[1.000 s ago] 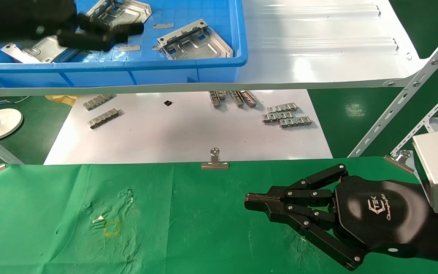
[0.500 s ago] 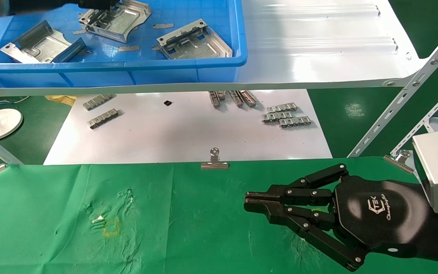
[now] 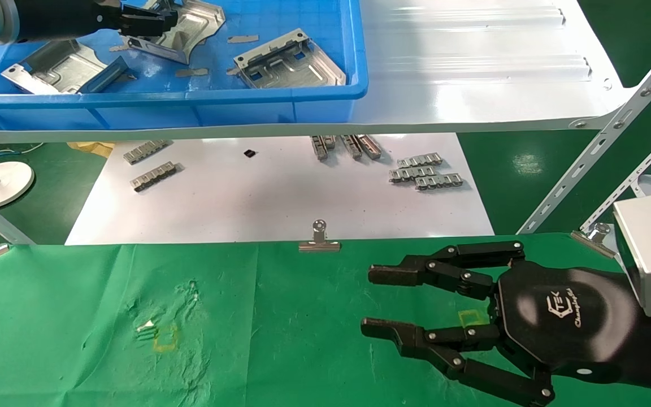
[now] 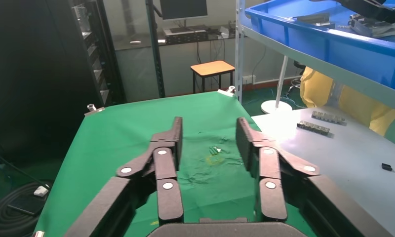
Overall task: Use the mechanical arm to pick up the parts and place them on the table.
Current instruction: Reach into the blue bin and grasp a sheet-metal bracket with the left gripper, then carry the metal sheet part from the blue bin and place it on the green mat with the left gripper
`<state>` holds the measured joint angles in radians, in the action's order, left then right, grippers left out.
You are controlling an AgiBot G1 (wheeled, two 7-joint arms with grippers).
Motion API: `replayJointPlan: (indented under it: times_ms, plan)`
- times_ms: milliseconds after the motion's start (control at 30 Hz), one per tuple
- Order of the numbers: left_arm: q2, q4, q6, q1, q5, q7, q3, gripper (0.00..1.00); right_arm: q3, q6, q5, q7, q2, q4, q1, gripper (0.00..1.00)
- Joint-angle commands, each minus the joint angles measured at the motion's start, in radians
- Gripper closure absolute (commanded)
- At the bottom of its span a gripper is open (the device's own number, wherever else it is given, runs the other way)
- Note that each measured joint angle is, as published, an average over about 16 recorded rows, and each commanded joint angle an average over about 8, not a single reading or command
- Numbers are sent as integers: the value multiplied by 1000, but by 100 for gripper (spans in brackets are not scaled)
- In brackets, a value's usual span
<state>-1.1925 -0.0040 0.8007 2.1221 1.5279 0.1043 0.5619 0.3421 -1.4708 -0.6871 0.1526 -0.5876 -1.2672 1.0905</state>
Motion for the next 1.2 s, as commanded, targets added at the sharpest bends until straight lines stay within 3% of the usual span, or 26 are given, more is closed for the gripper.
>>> replayJointPlan:
  times_ms: [33,400,867,1033,1200]
  plan:
    - [2,5,6,2,0,3,0,100,0,0,0,0,0,0,0,0]
    - [3,28,6,5,-6,59,-4,100,0,0,0,0,0,0,0,0]
    - [17,0,25,4,-10,53,-6,100,0,0,0,0,0,0,0,0]
    - [45,-45,143,25,-50,15,-33,100,1,0,0,0,0,0,0,0]
    - [94,-113,389,37,-102,-80,-62,100,1,0,0,0,0,0,0,0]
